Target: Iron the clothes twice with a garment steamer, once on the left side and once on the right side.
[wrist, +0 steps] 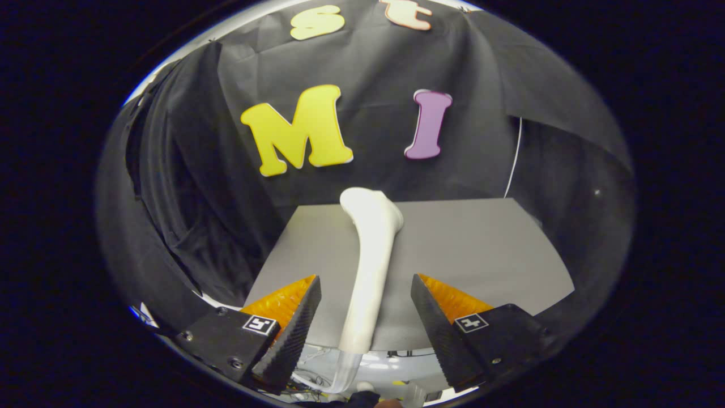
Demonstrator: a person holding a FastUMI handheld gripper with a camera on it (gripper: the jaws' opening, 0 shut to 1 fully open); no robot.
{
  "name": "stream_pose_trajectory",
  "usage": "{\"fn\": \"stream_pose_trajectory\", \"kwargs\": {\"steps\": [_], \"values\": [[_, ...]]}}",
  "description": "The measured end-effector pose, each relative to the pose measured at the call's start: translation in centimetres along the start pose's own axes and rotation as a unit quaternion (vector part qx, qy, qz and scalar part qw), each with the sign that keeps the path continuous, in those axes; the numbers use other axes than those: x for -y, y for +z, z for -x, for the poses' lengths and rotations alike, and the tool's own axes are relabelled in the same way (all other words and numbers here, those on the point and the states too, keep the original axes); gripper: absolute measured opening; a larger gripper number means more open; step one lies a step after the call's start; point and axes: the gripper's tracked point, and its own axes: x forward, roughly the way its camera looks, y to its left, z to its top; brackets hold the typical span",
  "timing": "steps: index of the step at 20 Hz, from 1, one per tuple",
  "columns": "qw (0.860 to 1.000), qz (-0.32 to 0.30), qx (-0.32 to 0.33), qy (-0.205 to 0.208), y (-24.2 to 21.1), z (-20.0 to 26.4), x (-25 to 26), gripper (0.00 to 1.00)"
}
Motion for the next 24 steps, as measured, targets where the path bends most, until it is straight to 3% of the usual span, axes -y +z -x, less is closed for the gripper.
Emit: {"fn": "stream_pose_trajectory", "kwargs": {"steps": [3,9,10,16,19,24], "values": [[0.999,-0.005,-0.052,0.011,-0.8,-2.1,0.4,0.98],[0.992,-0.016,-0.124,0.034,-3.6,-3.6,-0.6,0.77],[0.993,-0.012,-0.117,0.03,-3.6,-3.7,-0.5,0.7],[0.993,0.01,-0.117,-0.003,-3.7,-3.9,-0.2,0.49],[0.996,-0.002,-0.092,-0.023,-3.5,-4.0,-0.3,0.45],[0.996,-0.044,-0.074,-0.018,-3.8,-4.1,-1.6,0.35]]}}
